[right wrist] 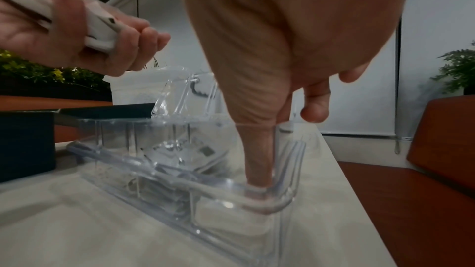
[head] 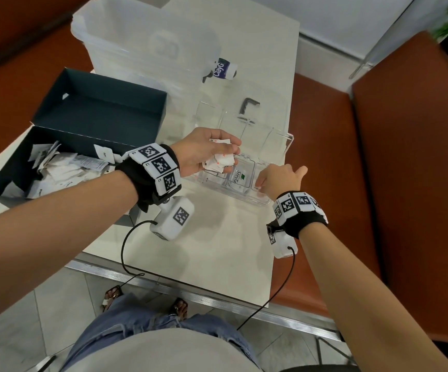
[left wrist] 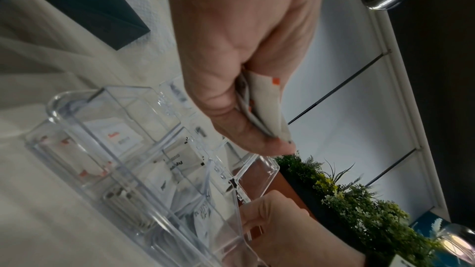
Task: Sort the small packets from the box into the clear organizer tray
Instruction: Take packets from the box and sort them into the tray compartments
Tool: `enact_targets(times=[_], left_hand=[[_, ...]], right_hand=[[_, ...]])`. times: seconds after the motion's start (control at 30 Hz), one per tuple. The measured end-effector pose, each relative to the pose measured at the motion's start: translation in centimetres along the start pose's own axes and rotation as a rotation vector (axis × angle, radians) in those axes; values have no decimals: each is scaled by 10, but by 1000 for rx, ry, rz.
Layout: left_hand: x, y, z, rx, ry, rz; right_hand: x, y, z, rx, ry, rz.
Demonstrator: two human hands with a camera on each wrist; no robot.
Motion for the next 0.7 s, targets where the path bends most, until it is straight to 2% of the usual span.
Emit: enact_targets(times=[0.23, 0.33, 0.4, 0.5, 0.53, 0.6, 0.7], left_hand=[[-1, 1, -4, -106, -52, -1], [-4, 3, -7, -177, -115, 26], [-5, 3, -9, -195, -126, 33], [-6, 6, -13, -140, -111, 51], [-6, 7, -15, -107, -100, 61], [-7, 9, -16, -51, -71, 68], [-5, 12, -15, 46, -17, 45]], right_hand=[[-3, -4, 2, 57, -12, 52], [-7, -24, 1, 147, 5, -37], [-12, -41, 1, 401, -2, -126], [-30, -55, 11, 1053, -38, -122], [-37, -55, 15, 1200, -13, -102], [-45, -51, 22, 1378, 60, -58], [-49, -52, 22, 1448, 102, -105]])
Point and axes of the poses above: each hand's wrist, its own x-axis towards the middle knuckle, its own y-axis out of the palm, z = x × y, the point moved 7 cm from there along x, towards the middle knuckle, and after that the axes turned 12 degrees about x, right-handed, at the moved point
